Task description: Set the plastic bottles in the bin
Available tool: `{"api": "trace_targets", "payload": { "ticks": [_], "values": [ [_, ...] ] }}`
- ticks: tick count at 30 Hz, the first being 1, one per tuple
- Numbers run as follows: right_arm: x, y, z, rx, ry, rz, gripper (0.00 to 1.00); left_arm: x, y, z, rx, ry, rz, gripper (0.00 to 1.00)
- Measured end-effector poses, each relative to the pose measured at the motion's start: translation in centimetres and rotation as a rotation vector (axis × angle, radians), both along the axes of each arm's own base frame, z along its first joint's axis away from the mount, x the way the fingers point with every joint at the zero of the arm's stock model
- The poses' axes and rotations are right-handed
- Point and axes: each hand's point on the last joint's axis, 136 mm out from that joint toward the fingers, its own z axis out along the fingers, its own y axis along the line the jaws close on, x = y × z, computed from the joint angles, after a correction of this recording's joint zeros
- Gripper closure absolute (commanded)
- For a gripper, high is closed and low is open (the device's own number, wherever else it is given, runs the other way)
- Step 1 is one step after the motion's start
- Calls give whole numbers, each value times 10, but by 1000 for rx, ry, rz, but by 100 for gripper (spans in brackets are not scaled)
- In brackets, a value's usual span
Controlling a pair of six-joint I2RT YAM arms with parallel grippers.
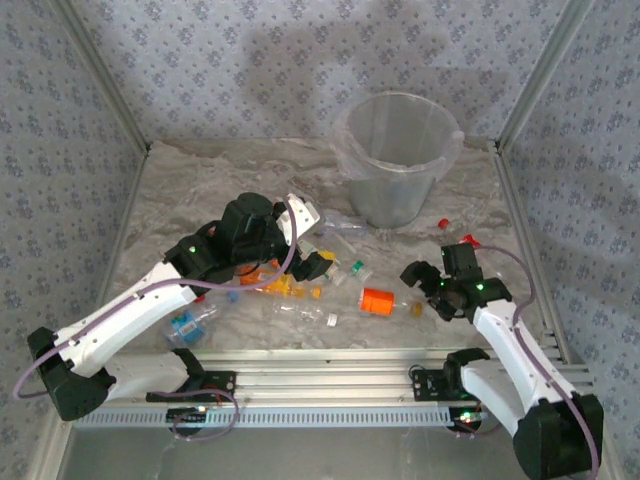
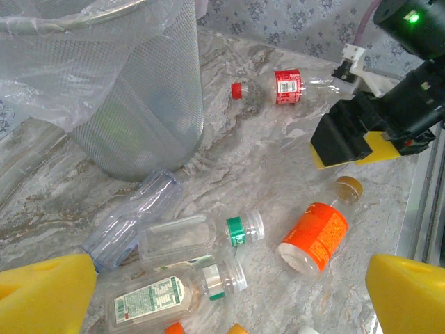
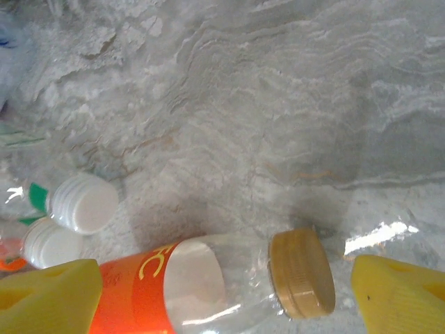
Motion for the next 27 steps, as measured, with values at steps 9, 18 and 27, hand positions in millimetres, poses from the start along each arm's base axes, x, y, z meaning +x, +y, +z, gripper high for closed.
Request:
{"api": "trace_targets", "payload": {
  "ticks": [9,18,27],
  "values": [
    [-33,40,29,-32,-27,332,1,-2,-2,-1,-1,4,-10,0],
    [-68,87,27,-34,21,628,3,-2,-2,-1,-1,4,-11,0],
    [-92,106,1,-2,100,705,2,-1,-4,-5,8,12,-12,0]
  ]
}}
